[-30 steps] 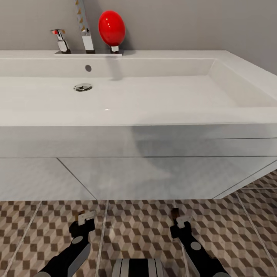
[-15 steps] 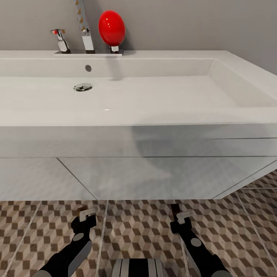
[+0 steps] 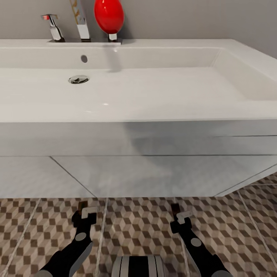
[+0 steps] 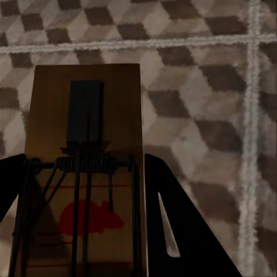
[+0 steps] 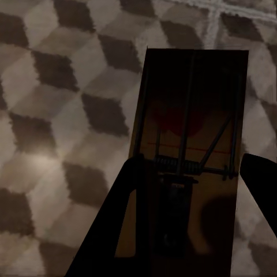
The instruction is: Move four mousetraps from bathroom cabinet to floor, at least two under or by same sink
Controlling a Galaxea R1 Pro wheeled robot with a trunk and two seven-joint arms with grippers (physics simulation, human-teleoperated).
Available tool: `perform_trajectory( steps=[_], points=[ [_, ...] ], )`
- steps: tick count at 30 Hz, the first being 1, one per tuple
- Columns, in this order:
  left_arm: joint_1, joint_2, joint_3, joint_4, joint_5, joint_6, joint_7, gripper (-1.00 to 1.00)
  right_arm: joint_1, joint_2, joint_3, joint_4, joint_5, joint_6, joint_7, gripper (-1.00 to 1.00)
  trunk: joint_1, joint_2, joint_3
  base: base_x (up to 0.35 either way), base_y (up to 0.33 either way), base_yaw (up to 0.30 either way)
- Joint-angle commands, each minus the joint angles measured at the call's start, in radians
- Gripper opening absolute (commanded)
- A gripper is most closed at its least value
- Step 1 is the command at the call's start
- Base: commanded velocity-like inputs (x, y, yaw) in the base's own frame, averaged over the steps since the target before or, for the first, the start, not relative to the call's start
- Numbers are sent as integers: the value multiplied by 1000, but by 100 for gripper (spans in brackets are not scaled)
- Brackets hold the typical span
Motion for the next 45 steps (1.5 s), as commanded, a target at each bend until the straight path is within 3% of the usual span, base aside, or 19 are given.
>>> perform_trajectory(
  steps=[1, 11, 45],
  points=[
    [-1, 1, 1, 0, 7, -4, 8, -100, 0, 1, -6, 0, 6, -4, 4, -100, 0, -1, -5, 0, 0, 0],
    [-1, 0, 35, 0, 6, -5, 1, -100, 0, 1, -6, 0, 6, -4, 4, -100, 1, -1, -8, 0, 0, 0],
    [-1, -5, 35, 0, 4, -5, -1, -100, 0, 1, -6, 0, 6, -6, 5, -100, 1, -1, -8, 45, 15, 0]
  ],
)
